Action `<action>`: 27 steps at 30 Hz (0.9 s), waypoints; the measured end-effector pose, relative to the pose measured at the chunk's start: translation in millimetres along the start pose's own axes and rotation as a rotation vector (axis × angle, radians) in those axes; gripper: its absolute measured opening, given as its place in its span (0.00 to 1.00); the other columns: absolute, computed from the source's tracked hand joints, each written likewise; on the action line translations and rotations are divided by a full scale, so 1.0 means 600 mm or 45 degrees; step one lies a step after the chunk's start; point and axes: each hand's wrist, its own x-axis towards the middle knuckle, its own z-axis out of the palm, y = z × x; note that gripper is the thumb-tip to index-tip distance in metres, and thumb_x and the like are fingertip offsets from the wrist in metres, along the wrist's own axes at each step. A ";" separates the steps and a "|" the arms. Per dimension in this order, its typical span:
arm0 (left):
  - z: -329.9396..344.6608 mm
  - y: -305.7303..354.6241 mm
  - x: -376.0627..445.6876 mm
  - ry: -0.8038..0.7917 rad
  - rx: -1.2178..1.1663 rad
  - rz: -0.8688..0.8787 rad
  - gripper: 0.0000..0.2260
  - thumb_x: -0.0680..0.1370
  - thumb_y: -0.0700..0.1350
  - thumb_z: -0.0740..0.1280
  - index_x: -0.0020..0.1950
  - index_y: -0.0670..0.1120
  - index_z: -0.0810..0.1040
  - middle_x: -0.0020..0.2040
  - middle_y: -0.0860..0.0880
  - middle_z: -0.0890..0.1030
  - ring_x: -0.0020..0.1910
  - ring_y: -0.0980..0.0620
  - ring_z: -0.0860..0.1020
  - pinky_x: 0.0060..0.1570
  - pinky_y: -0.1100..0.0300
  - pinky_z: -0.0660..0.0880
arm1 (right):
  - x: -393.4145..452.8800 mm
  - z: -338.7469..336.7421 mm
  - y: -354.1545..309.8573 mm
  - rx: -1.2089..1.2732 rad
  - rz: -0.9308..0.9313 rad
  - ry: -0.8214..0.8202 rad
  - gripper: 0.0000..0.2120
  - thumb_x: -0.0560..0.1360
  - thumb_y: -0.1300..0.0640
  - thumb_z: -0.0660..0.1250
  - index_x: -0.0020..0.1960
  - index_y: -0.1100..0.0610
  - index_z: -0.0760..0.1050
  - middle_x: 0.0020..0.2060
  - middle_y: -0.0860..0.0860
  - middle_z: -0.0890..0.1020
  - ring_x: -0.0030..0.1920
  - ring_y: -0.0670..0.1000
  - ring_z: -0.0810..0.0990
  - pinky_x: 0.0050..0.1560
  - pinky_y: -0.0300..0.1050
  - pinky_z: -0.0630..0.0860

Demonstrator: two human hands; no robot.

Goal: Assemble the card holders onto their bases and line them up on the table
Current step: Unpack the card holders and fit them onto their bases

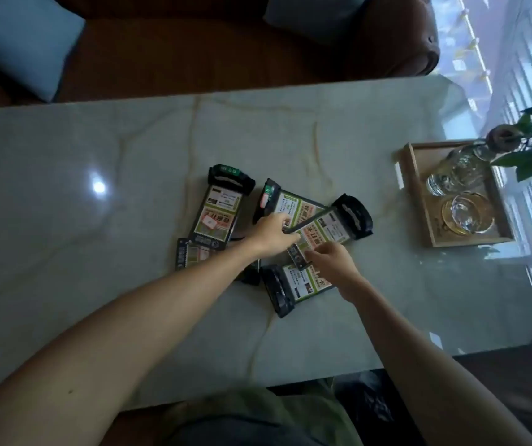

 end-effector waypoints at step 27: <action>-0.006 0.178 0.063 0.232 -0.176 0.207 0.12 0.76 0.55 0.71 0.54 0.50 0.83 0.43 0.61 0.81 0.42 0.65 0.78 0.38 0.74 0.70 | 0.061 -0.170 0.009 1.191 0.075 0.185 0.04 0.75 0.66 0.66 0.47 0.62 0.79 0.33 0.56 0.78 0.29 0.52 0.76 0.32 0.45 0.76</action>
